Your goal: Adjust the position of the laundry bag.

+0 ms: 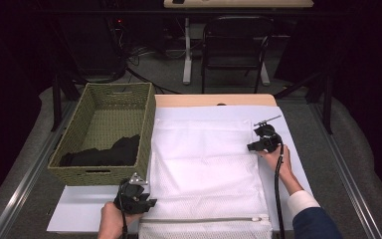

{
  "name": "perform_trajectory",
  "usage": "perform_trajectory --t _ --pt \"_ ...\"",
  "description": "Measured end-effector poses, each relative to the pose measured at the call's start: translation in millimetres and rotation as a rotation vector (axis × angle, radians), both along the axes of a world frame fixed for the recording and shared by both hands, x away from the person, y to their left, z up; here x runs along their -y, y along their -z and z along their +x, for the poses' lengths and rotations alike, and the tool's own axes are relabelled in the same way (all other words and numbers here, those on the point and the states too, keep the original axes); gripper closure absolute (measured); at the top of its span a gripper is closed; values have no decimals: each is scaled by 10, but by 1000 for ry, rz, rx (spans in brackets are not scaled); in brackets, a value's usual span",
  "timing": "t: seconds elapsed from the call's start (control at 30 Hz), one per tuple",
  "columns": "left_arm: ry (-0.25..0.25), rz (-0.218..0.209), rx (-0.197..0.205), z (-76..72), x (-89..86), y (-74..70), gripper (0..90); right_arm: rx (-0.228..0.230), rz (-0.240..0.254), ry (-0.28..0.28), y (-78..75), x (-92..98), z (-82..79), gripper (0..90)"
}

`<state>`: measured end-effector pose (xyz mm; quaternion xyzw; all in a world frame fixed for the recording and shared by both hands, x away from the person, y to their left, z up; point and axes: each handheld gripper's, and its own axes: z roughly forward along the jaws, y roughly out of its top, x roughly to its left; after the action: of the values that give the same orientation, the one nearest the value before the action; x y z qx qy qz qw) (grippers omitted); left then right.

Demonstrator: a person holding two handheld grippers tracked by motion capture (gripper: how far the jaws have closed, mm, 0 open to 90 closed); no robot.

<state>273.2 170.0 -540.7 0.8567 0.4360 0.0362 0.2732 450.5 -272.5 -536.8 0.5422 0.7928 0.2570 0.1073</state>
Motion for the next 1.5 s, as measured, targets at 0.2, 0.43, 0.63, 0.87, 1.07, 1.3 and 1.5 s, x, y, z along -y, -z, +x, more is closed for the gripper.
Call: perform_trajectory --t 0.2,0.43,0.63,0.87,1.07,1.3,1.5 --pt "6 7 10 16 3 5 758 23 -8 3 9 -39 19 879" --pt "-10 0 23 42 17 14 837 66 -36 15 18 -61 68 890" --pt "-30 15 55 60 40 14 849 94 -52 38 21 -55 99 891" --pt "-72 15 87 83 19 9 847 128 -64 75 22 -17 127 891" --pt "-76 24 83 101 49 19 809 150 -56 97 44 -5 143 886" --pt "-46 18 50 20 3 -26 625 85 40 81 10 80 55 603" --pt "-41 10 12 -48 -30 -30 536 28 74 51 -153 137 -286 491"
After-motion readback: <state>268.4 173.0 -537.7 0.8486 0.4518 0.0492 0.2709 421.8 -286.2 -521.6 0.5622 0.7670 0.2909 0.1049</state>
